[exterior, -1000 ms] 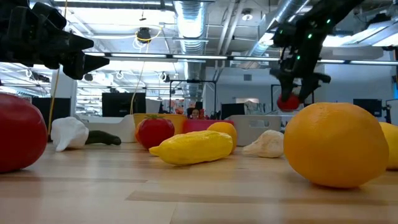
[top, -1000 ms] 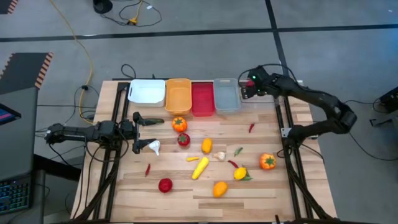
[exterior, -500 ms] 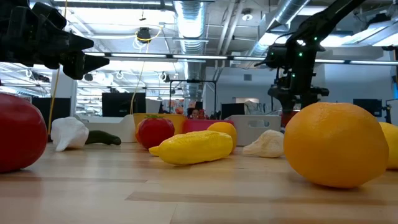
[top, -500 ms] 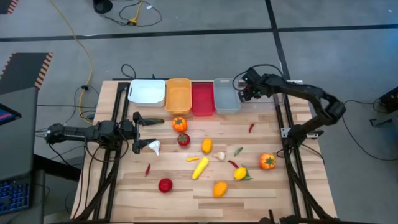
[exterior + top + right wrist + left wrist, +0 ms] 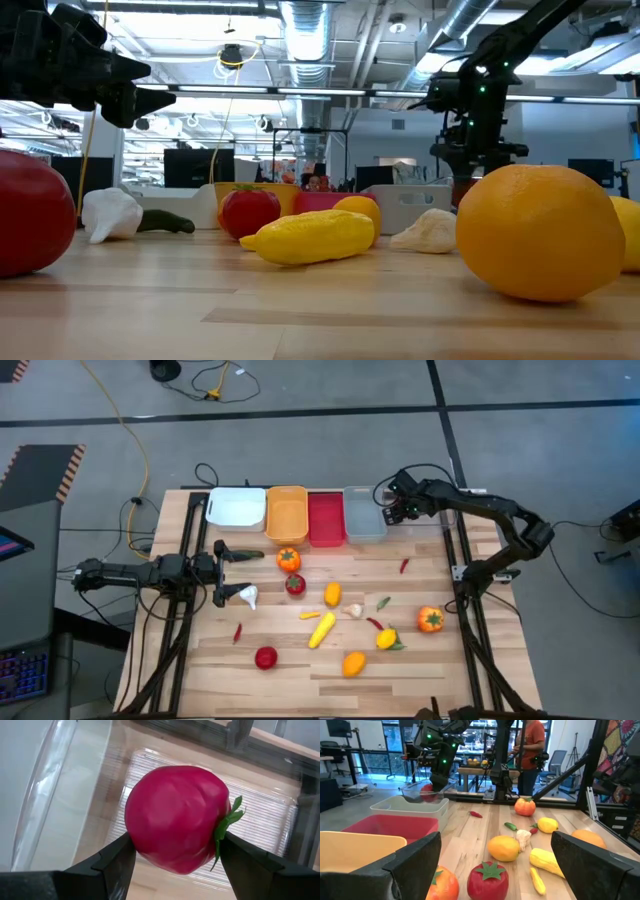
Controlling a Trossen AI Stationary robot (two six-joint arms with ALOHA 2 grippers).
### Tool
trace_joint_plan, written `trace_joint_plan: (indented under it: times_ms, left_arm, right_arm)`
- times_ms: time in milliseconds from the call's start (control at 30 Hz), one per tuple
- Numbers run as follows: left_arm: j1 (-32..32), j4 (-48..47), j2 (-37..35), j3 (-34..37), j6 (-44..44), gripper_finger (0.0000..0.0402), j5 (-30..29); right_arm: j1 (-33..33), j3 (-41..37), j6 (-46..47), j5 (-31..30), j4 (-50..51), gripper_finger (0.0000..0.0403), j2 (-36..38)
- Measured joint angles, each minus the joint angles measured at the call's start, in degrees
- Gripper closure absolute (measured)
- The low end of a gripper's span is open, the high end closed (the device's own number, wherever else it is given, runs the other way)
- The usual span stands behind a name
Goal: Sort produce into baskets
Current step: Put the red tomato into the transparent bin, then put the orange tomato into the transparent bin
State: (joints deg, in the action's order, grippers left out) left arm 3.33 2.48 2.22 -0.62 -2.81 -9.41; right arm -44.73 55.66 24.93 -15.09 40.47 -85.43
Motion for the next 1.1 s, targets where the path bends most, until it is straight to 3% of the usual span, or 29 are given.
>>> trace_joint_plan:
  times_ms: [333,533,833,1100]
  left_arm:
    - [0.0,0.0,0.0,0.0,0.0,0.0036,0.0]
    - [0.0,0.0,0.0,0.0,0.0,0.0036,0.0]
    - [0.0,0.0,0.0,0.0,0.0,0.0036,0.0]
    - [0.0,0.0,0.0,0.0,0.0,0.0036,0.0]
  right_arm:
    - [0.0,0.0,-4.4,0.1,0.2,0.0036,0.0]
    - [0.0,0.1,-4.4,0.3,0.7,0.0022,0.0]
    - [2.6,10.1,-4.5,0.6,19.5,0.0021,0.1]
    - [10.8,16.1,-4.5,0.2,25.9,0.0021,0.1]
